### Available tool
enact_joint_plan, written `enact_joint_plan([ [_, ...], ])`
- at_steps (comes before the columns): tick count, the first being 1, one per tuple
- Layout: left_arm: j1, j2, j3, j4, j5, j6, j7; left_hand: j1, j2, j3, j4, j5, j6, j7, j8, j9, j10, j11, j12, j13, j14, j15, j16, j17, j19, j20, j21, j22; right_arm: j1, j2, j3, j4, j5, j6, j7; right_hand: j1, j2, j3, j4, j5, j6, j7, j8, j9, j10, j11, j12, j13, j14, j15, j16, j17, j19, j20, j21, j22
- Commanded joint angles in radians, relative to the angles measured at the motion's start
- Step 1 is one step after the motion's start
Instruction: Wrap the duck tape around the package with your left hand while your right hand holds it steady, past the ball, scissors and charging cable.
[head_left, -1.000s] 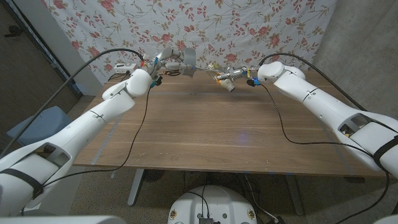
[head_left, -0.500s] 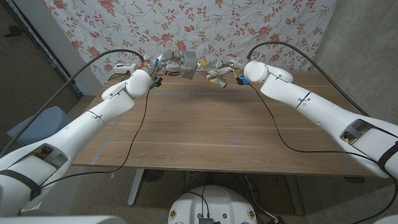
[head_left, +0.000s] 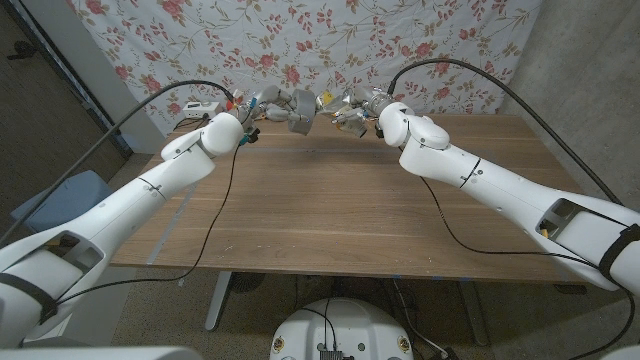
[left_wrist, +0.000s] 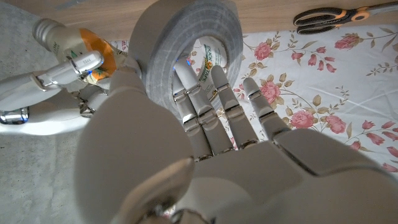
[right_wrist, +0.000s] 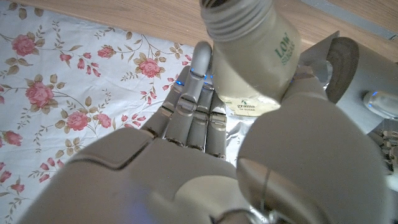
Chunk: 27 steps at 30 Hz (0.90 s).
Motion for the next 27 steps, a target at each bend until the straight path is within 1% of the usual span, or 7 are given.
enact_joint_plan([
  [1, -0.036, 0.011, 0.061, -0.027, 0.089, 0.138, -0.059, 0.271, 0.257, 0.001, 0.002, -0.01, -0.001, 0.016, -0.008, -0.005, 0.004, -0.004, -0.006, -0.004, 0.011, -0.154, 0.009, 0.011, -0.005, 0.0, 0.01, 0.003, 0.025, 0.033, -0.073, 0.013, -0.141, -0.074, 0.039, 0.307, 0.305, 0.006, 0.008, -0.001, 0.148, -0.135, 0.008, -0.003, 0.177, -0.154, -0.007, -0.008, -0.062, -0.135, -0.009, -0.01, 0.017, -0.042, 0.013, -0.001],
  [6, -0.051, 0.009, 0.091, -0.034, 0.149, 0.191, -0.063, 0.28, 0.259, 0.0, -0.003, -0.024, 0.003, 0.019, -0.013, -0.01, 0.013, -0.003, -0.006, -0.009, 0.017, -0.155, 0.018, 0.024, -0.004, -0.002, 0.015, 0.004, 0.049, 0.054, -0.114, 0.045, -0.184, -0.082, 0.094, 0.311, 0.306, 0.008, 0.008, -0.006, 0.154, -0.132, 0.01, -0.008, 0.187, -0.15, -0.011, -0.02, -0.048, -0.133, -0.015, -0.021, 0.026, -0.033, 0.019, -0.002],
  [7, -0.053, 0.008, 0.096, -0.034, 0.156, 0.198, -0.066, 0.281, 0.259, -0.001, -0.004, -0.027, 0.002, 0.022, -0.015, -0.012, 0.013, -0.004, -0.007, -0.011, 0.017, -0.155, 0.02, 0.027, -0.003, -0.002, 0.017, 0.005, 0.054, 0.058, -0.122, 0.053, -0.188, -0.076, 0.105, 0.314, 0.307, 0.01, 0.006, -0.008, 0.157, -0.131, 0.011, -0.01, 0.194, -0.149, -0.012, -0.025, -0.039, -0.134, -0.016, -0.03, 0.032, -0.028, 0.022, -0.003],
  [10, -0.06, 0.005, 0.108, -0.028, 0.171, 0.208, -0.074, 0.286, 0.26, -0.001, -0.007, -0.037, 0.009, 0.02, -0.018, -0.017, 0.015, -0.004, -0.01, -0.017, 0.017, -0.155, 0.023, 0.034, -0.003, -0.004, 0.02, 0.006, 0.073, 0.077, -0.15, 0.086, -0.202, -0.063, 0.15, 0.318, 0.305, 0.008, 0.001, -0.015, 0.162, -0.129, 0.012, -0.014, 0.204, -0.145, -0.016, -0.038, -0.025, -0.134, -0.017, -0.047, 0.041, -0.02, 0.027, -0.003],
  [13, -0.07, 0.0, 0.129, -0.023, 0.202, 0.228, -0.082, 0.287, 0.261, -0.002, -0.007, -0.045, 0.008, 0.022, -0.023, -0.022, 0.018, -0.003, -0.012, -0.022, 0.015, -0.154, 0.023, 0.038, -0.003, -0.005, 0.023, 0.006, 0.089, 0.097, -0.176, 0.119, -0.224, -0.054, 0.18, 0.318, 0.306, 0.006, -0.001, -0.02, 0.165, -0.128, 0.012, -0.017, 0.206, -0.138, -0.022, -0.046, -0.023, -0.131, -0.018, -0.057, 0.043, -0.017, 0.029, -0.004],
  [21, -0.1, -0.013, 0.184, -0.002, 0.274, 0.273, -0.124, 0.296, 0.264, -0.002, -0.012, -0.072, 0.019, 0.028, -0.034, -0.036, 0.024, -0.003, -0.017, -0.036, 0.018, -0.156, 0.027, 0.051, -0.006, -0.006, 0.032, 0.007, 0.098, 0.13, -0.186, 0.172, -0.254, -0.037, 0.199, 0.319, 0.31, 0.004, -0.005, -0.032, 0.165, -0.126, 0.01, -0.025, 0.208, -0.136, -0.024, -0.05, -0.024, -0.131, -0.014, -0.067, 0.043, -0.015, 0.032, -0.006],
  [27, -0.115, -0.028, 0.209, 0.025, 0.295, 0.273, -0.149, 0.298, 0.265, -0.002, -0.012, -0.085, 0.023, 0.031, -0.04, -0.042, 0.029, -0.004, -0.017, -0.037, 0.018, -0.154, 0.026, 0.054, -0.008, -0.006, 0.036, 0.007, 0.106, 0.147, -0.191, 0.204, -0.271, -0.043, 0.219, 0.318, 0.313, 0.004, -0.005, -0.038, 0.165, -0.126, 0.009, -0.029, 0.209, -0.133, -0.027, -0.053, -0.023, -0.132, -0.013, -0.073, 0.042, -0.014, 0.033, -0.006],
])
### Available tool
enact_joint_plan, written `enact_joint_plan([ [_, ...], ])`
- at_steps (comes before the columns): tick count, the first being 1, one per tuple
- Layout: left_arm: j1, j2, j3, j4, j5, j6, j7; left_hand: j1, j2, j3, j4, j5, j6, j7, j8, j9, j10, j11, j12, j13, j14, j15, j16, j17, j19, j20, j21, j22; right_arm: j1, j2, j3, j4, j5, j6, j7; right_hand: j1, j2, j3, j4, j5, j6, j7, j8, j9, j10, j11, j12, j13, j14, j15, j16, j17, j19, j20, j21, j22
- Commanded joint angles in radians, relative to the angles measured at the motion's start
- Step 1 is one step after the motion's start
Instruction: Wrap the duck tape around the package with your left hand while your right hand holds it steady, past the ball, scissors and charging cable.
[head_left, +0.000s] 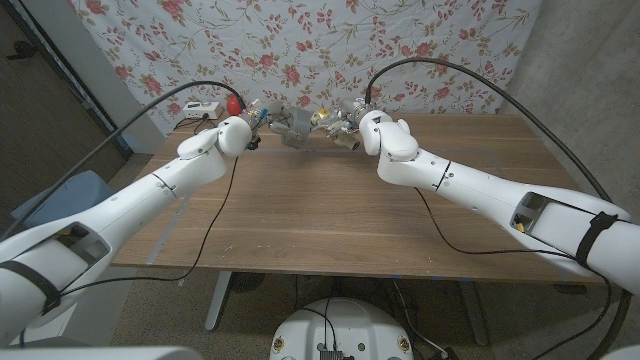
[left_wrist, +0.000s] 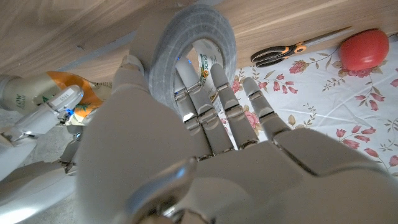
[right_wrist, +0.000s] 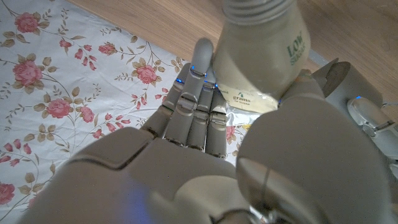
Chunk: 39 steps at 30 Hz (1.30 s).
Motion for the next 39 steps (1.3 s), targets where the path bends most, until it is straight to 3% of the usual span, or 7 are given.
enact_joint_plan([
  [1, -0.036, -0.024, 0.065, 0.039, 0.076, 0.037, -0.051, 0.27, 0.259, 0.001, -0.006, -0.012, 0.01, 0.002, -0.006, -0.001, 0.019, -0.013, 0.003, 0.003, 0.009, -0.154, 0.003, 0.004, -0.002, -0.001, 0.008, 0.001, 0.023, 0.044, -0.028, 0.073, -0.048, 0.002, 0.053, 0.315, 0.313, 0.0, -0.007, -0.006, 0.143, -0.138, -0.001, -0.001, 0.174, -0.136, -0.005, -0.002, -0.051, -0.103, 0.003, -0.005, 0.013, -0.012, 0.005, 0.003],
  [25, -0.086, -0.066, 0.153, 0.081, 0.205, 0.098, -0.13, 0.283, 0.257, 0.002, -0.015, -0.064, 0.025, 0.008, -0.034, -0.024, 0.029, -0.013, -0.005, -0.014, 0.024, -0.156, 0.006, 0.023, -0.003, -0.01, 0.028, -0.001, 0.102, 0.147, -0.141, 0.296, -0.123, -0.024, 0.159, 0.312, 0.317, 0.008, -0.005, -0.027, 0.134, -0.144, -0.005, -0.017, 0.163, -0.135, -0.025, -0.022, -0.059, -0.102, -0.009, -0.034, 0.013, -0.009, 0.012, 0.001],
  [27, -0.093, -0.069, 0.165, 0.082, 0.225, 0.111, -0.144, 0.29, 0.255, 0.002, -0.023, -0.082, 0.024, -0.012, -0.045, -0.029, 0.042, -0.011, -0.007, -0.022, 0.034, -0.156, 0.016, 0.035, 0.001, -0.017, 0.036, -0.001, 0.102, 0.151, -0.142, 0.305, -0.121, -0.028, 0.156, 0.312, 0.317, 0.01, -0.005, -0.028, 0.132, -0.143, -0.005, -0.019, 0.162, -0.134, -0.027, -0.025, -0.059, -0.102, -0.013, -0.039, 0.012, -0.008, 0.012, 0.001],
  [31, -0.107, -0.078, 0.198, 0.082, 0.292, 0.148, -0.162, 0.29, 0.254, 0.001, -0.027, -0.095, 0.02, -0.016, -0.053, -0.031, 0.047, -0.012, -0.009, -0.029, 0.04, -0.156, 0.021, 0.042, 0.004, -0.022, 0.041, -0.002, 0.108, 0.162, -0.149, 0.325, -0.12, -0.048, 0.169, 0.311, 0.316, 0.013, -0.004, -0.032, 0.125, -0.152, -0.007, -0.022, 0.154, -0.134, -0.038, -0.035, -0.065, -0.1, -0.023, -0.052, 0.013, -0.003, 0.013, 0.0],
  [35, -0.108, -0.081, 0.213, 0.077, 0.337, 0.174, -0.168, 0.278, 0.25, -0.002, -0.025, -0.119, 0.0, -0.034, -0.072, -0.035, 0.033, -0.013, -0.024, -0.041, 0.027, -0.152, 0.01, 0.04, 0.005, -0.025, 0.048, -0.003, 0.117, 0.168, -0.16, 0.336, -0.117, -0.066, 0.19, 0.31, 0.314, 0.018, -0.006, -0.038, 0.083, -0.16, -0.016, -0.029, 0.119, -0.137, -0.064, -0.054, -0.092, -0.097, -0.052, -0.089, 0.012, 0.007, 0.014, -0.001],
  [39, -0.107, -0.079, 0.217, 0.068, 0.363, 0.184, -0.182, 0.223, 0.23, -0.02, -0.004, -0.167, -0.089, -0.056, -0.128, -0.034, -0.06, -0.022, -0.085, -0.071, -0.023, -0.143, -0.042, -0.002, -0.012, -0.016, 0.057, -0.008, 0.136, 0.179, -0.171, 0.356, -0.103, -0.081, 0.228, 0.266, 0.283, -0.003, 0.009, -0.045, -0.024, -0.176, -0.024, -0.042, 0.031, -0.129, -0.127, -0.097, -0.167, -0.081, -0.13, -0.172, -0.007, 0.024, 0.007, -0.004],
])
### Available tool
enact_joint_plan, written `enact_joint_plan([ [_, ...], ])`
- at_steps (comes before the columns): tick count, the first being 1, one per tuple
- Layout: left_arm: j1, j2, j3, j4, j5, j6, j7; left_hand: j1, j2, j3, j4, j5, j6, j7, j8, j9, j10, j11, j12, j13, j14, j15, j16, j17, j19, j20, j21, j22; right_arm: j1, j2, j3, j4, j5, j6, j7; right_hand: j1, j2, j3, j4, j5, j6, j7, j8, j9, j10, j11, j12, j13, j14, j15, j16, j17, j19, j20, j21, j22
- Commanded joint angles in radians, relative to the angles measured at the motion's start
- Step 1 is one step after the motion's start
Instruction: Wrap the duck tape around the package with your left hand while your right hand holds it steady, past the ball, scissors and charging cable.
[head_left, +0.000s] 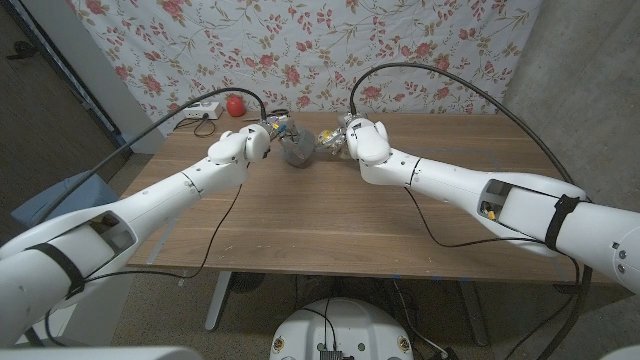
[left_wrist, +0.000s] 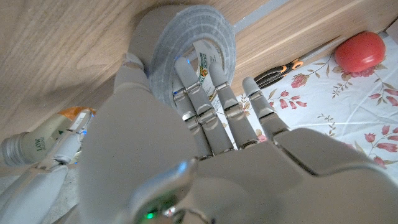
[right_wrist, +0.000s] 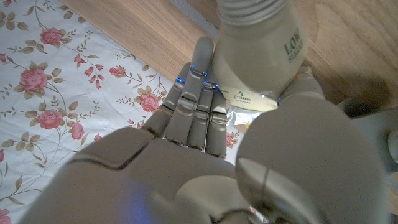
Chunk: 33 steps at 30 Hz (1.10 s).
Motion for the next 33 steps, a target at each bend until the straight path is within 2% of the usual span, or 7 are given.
enact_joint_plan([
  [1, -0.014, -0.006, 0.041, -0.013, 0.111, 0.062, -0.05, 0.183, 0.229, -0.019, 0.024, -0.04, -0.084, -0.015, -0.054, 0.004, -0.092, -0.009, -0.063, -0.037, -0.059, -0.133, -0.049, -0.044, -0.02, 0.007, 0.009, -0.004, 0.038, 0.033, -0.036, 0.066, 0.014, -0.045, 0.073, 0.241, 0.273, -0.025, 0.019, -0.008, 0.01, -0.125, -0.008, -0.01, 0.031, -0.109, -0.054, -0.04, -0.152, -0.1, -0.063, -0.079, -0.019, 0.021, -0.008, 0.0],
  [8, -0.002, 0.006, 0.027, -0.04, 0.13, 0.059, -0.057, 0.068, 0.182, -0.082, 0.074, -0.059, -0.266, -0.029, -0.176, 0.002, -0.304, -0.001, -0.209, -0.114, -0.238, -0.112, -0.067, -0.173, -0.07, 0.047, 0.013, -0.013, 0.057, 0.036, -0.053, 0.069, 0.035, -0.07, 0.108, 0.158, 0.212, -0.086, 0.044, 0.027, -0.215, -0.162, -0.008, -0.032, -0.207, -0.099, -0.194, -0.109, -0.341, -0.075, -0.247, -0.246, -0.066, 0.037, -0.047, -0.002],
  [10, 0.0, 0.01, 0.025, -0.049, 0.139, 0.059, -0.06, 0.03, 0.161, -0.111, 0.091, -0.05, -0.353, -0.019, -0.214, 0.005, -0.403, 0.012, -0.238, -0.127, -0.32, -0.073, -0.068, -0.212, -0.094, 0.068, 0.007, -0.016, 0.063, 0.035, -0.057, 0.068, 0.042, -0.078, 0.119, 0.128, 0.189, -0.113, 0.054, 0.039, -0.307, -0.171, -0.007, -0.036, -0.286, -0.106, -0.239, -0.125, -0.41, -0.073, -0.299, -0.281, -0.096, 0.038, -0.067, -0.002],
  [18, 0.014, 0.022, 0.002, -0.083, 0.147, 0.053, -0.078, -0.038, 0.115, -0.187, 0.122, 0.002, -0.592, 0.03, -0.233, 0.006, -0.641, 0.092, -0.244, -0.174, -0.49, 0.02, -0.063, -0.316, -0.143, 0.109, -0.023, -0.031, 0.086, 0.027, -0.075, 0.054, 0.064, -0.123, 0.159, 0.044, 0.119, -0.21, 0.081, 0.077, -0.561, -0.148, 0.001, -0.042, -0.533, -0.121, -0.391, -0.156, -0.619, -0.038, -0.4, -0.357, -0.191, 0.041, -0.145, -0.003],
  [24, 0.037, 0.032, -0.022, -0.115, 0.153, 0.054, -0.061, -0.078, 0.1, -0.224, 0.142, 0.027, -0.687, 0.067, -0.234, 0.004, -0.721, 0.133, -0.241, -0.189, -0.538, 0.055, -0.056, -0.346, -0.162, 0.122, -0.04, -0.034, 0.11, 0.035, -0.089, 0.065, 0.097, -0.177, 0.198, -0.007, 0.067, -0.292, 0.095, 0.117, -0.699, -0.091, 0.006, -0.042, -0.698, -0.042, -0.49, -0.173, -0.787, 0.028, -0.417, -0.402, -0.272, 0.066, -0.218, -0.003],
  [27, 0.055, 0.036, -0.041, -0.13, 0.148, 0.054, -0.038, -0.094, 0.094, -0.238, 0.15, 0.036, -0.718, 0.072, -0.233, 0.002, -0.748, 0.142, -0.24, -0.195, -0.551, 0.066, -0.054, -0.355, -0.167, 0.123, -0.045, -0.034, 0.108, 0.02, -0.081, 0.045, 0.123, -0.185, 0.189, -0.022, 0.055, -0.322, 0.099, 0.136, -0.78, -0.057, -0.004, -0.043, -0.759, -0.025, -0.511, -0.18, -0.849, 0.058, -0.418, -0.422, -0.295, 0.076, -0.245, -0.003],
  [33, 0.112, 0.054, -0.102, -0.165, 0.1, 0.025, 0.054, -0.113, 0.091, -0.254, 0.159, 0.044, -0.749, 0.073, -0.233, 0.0, -0.776, 0.156, -0.239, -0.201, -0.56, 0.073, -0.05, -0.365, -0.17, 0.124, -0.051, -0.035, 0.037, -0.066, 0.056, -0.06, 0.256, -0.099, 0.084, -0.062, 0.051, -0.366, 0.113, 0.158, -0.899, -0.045, -0.005, -0.046, -0.837, -0.013, -0.518, -0.191, -0.927, 0.081, -0.416, -0.444, -0.332, 0.103, -0.284, -0.002],
])
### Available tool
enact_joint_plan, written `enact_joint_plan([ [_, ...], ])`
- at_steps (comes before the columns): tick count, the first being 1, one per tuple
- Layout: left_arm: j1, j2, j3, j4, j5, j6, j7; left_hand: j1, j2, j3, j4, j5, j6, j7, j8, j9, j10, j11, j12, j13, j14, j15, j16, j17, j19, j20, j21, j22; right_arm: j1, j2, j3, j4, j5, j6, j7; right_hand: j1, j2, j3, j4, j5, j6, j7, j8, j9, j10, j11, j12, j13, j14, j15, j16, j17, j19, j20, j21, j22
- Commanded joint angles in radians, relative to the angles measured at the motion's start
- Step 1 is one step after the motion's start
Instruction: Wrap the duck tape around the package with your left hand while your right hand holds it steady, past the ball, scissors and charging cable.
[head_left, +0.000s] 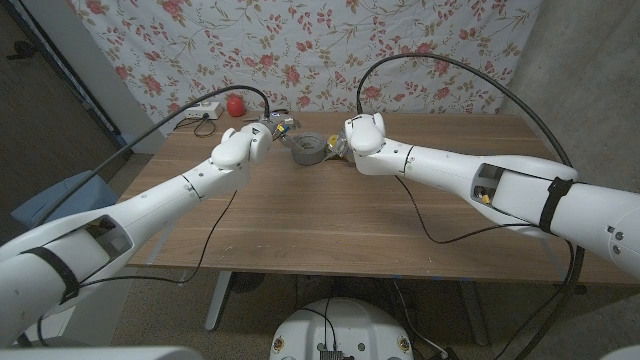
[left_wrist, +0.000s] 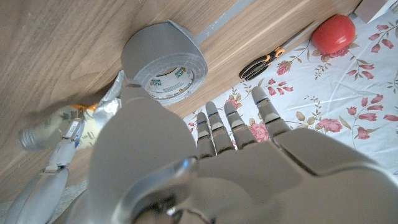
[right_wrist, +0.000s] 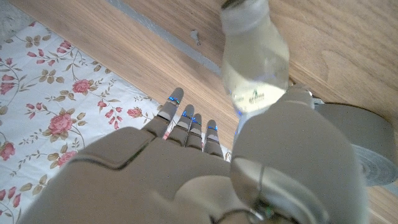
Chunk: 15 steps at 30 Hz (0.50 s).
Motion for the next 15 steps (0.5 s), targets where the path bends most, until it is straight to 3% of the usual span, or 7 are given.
enact_joint_plan([
  [1, 0.089, 0.028, -0.098, -0.066, -0.058, -0.039, 0.132, -0.016, 0.001, -0.016, 0.004, 0.009, -0.02, 0.001, -0.002, 0.0, -0.018, 0.007, 0.006, -0.003, -0.009, 0.003, 0.007, -0.004, -0.009, 0.002, -0.006, 0.0, -0.073, -0.102, 0.152, -0.126, 0.177, 0.064, -0.112, -0.031, 0.001, -0.023, 0.009, 0.013, -0.046, 0.007, 0.001, 0.0, -0.027, 0.006, 0.0, -0.002, -0.032, 0.009, 0.002, -0.007, -0.015, 0.013, -0.015, 0.002],
  [9, 0.201, 0.042, -0.248, -0.09, -0.254, -0.164, 0.333, -0.038, 0.007, -0.027, 0.015, 0.014, -0.03, -0.004, 0.004, -0.002, -0.036, 0.008, 0.009, -0.01, -0.02, 0.004, 0.008, -0.013, -0.016, -0.004, -0.012, 0.0, -0.236, -0.194, 0.4, -0.209, 0.418, 0.309, -0.313, -0.101, 0.028, -0.055, 0.033, 0.025, 0.048, -0.014, 0.043, -0.001, 0.038, 0.022, 0.033, -0.01, -0.009, 0.016, 0.026, -0.019, 0.008, 0.036, -0.028, 0.002],
  [15, 0.255, 0.049, -0.327, -0.084, -0.389, -0.262, 0.416, -0.05, 0.017, -0.033, 0.021, 0.018, -0.037, -0.008, 0.006, -0.005, -0.056, 0.015, 0.008, -0.017, -0.032, 0.015, 0.008, -0.02, -0.026, -0.002, -0.019, 0.0, -0.31, -0.211, 0.497, -0.205, 0.533, 0.454, -0.42, -0.118, 0.051, -0.058, 0.037, 0.029, 0.085, -0.019, 0.054, -0.002, 0.064, 0.021, 0.042, -0.013, 0.005, 0.018, 0.034, -0.024, 0.017, 0.043, -0.031, 0.002],
])
